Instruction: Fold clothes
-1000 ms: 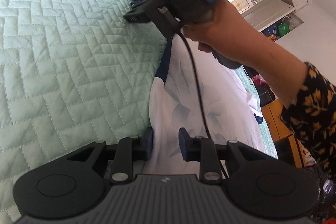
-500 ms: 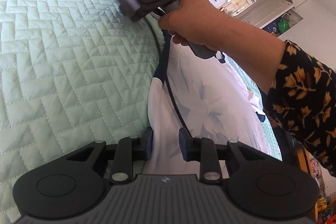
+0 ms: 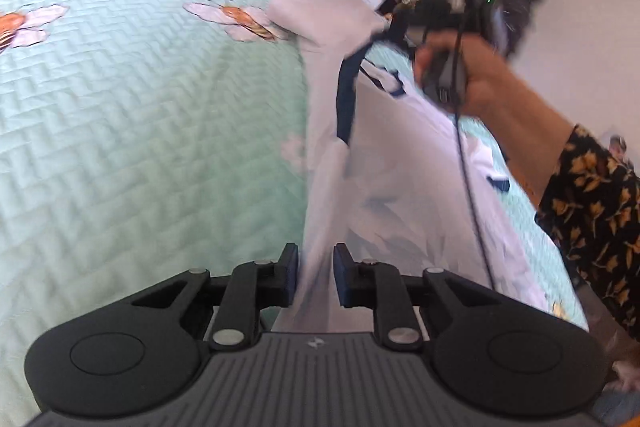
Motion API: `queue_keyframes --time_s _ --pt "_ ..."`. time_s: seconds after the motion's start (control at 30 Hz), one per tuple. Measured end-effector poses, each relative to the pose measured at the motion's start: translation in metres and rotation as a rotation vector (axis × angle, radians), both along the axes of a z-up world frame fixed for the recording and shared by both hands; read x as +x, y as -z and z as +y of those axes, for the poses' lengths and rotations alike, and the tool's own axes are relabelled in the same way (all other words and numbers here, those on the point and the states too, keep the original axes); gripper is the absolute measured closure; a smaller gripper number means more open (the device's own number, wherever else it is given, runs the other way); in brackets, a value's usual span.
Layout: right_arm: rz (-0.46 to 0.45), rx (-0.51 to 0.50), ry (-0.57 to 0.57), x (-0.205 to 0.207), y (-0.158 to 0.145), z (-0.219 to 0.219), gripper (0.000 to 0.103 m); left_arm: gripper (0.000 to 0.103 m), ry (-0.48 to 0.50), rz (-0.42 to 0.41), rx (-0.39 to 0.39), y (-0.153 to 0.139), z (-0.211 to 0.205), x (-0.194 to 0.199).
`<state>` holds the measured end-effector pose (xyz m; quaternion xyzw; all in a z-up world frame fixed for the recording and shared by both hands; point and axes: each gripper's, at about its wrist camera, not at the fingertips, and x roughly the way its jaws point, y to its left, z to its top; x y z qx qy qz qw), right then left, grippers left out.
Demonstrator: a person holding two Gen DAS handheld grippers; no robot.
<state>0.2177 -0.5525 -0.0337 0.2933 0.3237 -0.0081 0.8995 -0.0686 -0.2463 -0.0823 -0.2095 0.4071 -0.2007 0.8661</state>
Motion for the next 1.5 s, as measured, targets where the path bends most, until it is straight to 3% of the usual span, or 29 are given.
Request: queue_keyframes --time_s 0.07,0.17,0.3,0.43,0.47,0.53,0.73,1.03,1.17,1.33,1.5 --pt "0.075 0.034 0.030 -0.007 0.037 -0.026 0.099 0.083 0.027 -0.005 0.024 -0.001 -0.009 0.000" --pt "0.094 0.149 0.025 -0.013 0.072 -0.040 0.099 0.083 0.026 -0.011 0.052 -0.001 -0.015 -0.001" --pt "0.046 0.106 -0.046 -0.016 0.067 -0.036 0.092 0.083 0.027 -0.012 0.056 0.002 -0.014 0.001" --pt "0.014 -0.041 -0.103 -0.018 0.045 -0.039 0.068 0.083 0.020 -0.004 0.029 0.004 -0.013 0.002" --pt "-0.005 -0.049 -0.096 -0.019 0.040 -0.044 0.057 0.083 0.015 0.001 0.015 0.004 -0.012 0.002" --pt "-0.033 -0.034 -0.072 -0.012 0.034 -0.057 0.051 0.083 0.014 0.004 0.008 0.004 -0.011 0.001" --pt "0.078 0.117 -0.071 0.041 0.052 -0.074 0.053 0.082 0.027 -0.008 0.030 0.004 -0.015 -0.001" --pt "0.085 0.287 -0.177 0.056 0.062 -0.082 0.053 0.082 0.018 0.013 -0.024 0.009 -0.010 0.005" --pt "0.105 0.248 -0.241 0.059 0.060 -0.079 0.057 0.082 0.022 0.010 -0.022 0.008 -0.010 0.005" --pt "0.133 0.225 -0.221 0.056 0.060 -0.085 0.063 0.082 0.023 0.010 -0.024 0.008 -0.011 0.006" --pt "0.118 0.279 -0.260 0.067 0.067 -0.082 0.063 0.082 0.025 0.008 -0.027 0.009 -0.010 0.006"
